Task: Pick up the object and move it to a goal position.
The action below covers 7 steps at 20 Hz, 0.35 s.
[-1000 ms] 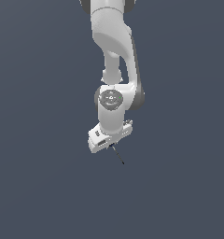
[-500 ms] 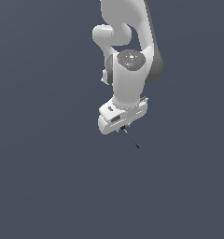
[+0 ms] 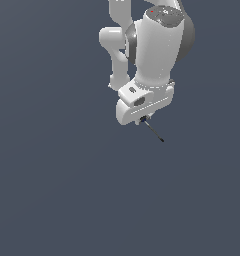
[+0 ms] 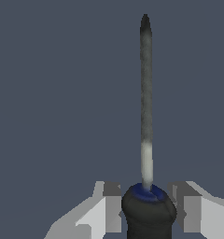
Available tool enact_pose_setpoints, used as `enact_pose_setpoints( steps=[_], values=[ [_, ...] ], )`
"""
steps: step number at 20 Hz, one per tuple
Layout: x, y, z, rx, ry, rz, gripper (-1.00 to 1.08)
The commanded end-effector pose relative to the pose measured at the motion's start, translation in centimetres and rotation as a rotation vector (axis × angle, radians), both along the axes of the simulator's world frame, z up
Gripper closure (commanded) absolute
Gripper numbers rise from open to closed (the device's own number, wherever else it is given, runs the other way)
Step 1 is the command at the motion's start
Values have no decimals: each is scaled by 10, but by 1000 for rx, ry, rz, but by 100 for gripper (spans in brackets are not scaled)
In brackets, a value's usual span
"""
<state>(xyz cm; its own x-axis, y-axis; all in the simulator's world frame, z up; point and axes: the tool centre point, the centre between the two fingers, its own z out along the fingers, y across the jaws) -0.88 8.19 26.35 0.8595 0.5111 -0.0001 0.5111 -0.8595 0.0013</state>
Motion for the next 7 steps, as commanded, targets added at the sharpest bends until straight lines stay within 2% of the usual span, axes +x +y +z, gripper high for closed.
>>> enact_pose_setpoints(
  steps=[1, 7],
  values=[
    [-3, 5, 12, 1, 1, -1, 108],
    [-4, 10, 22, 1, 1, -1, 108]
  ],
)
